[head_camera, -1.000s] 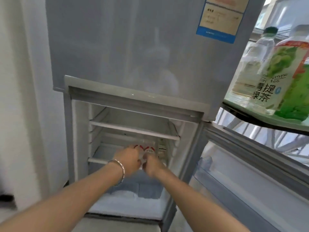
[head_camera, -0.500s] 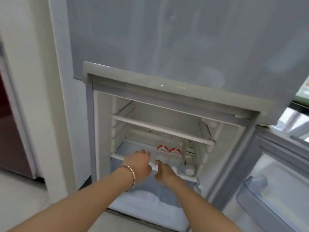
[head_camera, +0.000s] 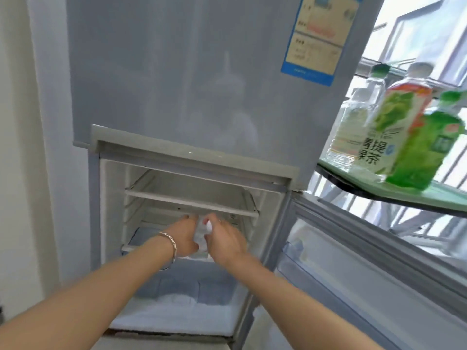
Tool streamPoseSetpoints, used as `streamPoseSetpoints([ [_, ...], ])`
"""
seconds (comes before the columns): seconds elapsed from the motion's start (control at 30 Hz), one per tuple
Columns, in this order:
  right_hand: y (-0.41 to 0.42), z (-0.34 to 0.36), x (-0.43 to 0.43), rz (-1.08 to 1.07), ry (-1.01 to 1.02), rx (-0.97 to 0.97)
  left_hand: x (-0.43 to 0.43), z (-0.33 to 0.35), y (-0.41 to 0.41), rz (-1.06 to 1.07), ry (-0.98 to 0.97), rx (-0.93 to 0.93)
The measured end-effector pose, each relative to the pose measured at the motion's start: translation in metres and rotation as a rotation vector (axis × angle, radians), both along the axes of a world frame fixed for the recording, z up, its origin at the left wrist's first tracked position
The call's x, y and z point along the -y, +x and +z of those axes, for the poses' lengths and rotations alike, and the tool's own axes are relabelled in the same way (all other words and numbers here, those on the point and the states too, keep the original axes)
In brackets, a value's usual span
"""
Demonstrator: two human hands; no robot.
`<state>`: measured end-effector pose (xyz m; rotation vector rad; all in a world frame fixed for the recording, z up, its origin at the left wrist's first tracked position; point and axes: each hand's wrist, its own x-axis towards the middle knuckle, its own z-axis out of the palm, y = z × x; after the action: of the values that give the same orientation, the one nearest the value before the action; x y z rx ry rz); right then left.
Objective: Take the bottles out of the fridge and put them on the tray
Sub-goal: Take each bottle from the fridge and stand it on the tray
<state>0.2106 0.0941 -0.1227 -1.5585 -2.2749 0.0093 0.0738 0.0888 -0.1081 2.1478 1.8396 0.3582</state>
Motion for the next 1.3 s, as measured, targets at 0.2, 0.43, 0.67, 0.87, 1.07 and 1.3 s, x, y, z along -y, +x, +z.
streamPoseSetpoints([
  [0.2,0.035,0.085,0.057,0.002,-0.035,0.009,0.031,0.063,0.037,-0.309,0.129,-0.023],
  [0.43,0.095,0.148,0.118,-0.069,-0.262,-0.282,0.078,0.142,0.061,-0.307,0.168,0.291],
  [0.67,0.137,0.183,0.149,-0.007,-0.085,-0.797,0.116,0.234,0.138,-0.399,0.513,0.476],
  [0.87,0.181,0.240,0.131,-0.182,0.372,-0.879,0.120,0.265,0.187,-0.389,0.578,0.841],
  [1.07,0.205,0.243,0.087,-0.297,0.464,-0.746,0.092,0.231,0.219,-0.513,0.173,0.822],
  [1.3,0.232,0.217,0.057,-0.331,0.355,-0.808,0.073,0.212,0.247,-0.487,0.142,0.786],
])
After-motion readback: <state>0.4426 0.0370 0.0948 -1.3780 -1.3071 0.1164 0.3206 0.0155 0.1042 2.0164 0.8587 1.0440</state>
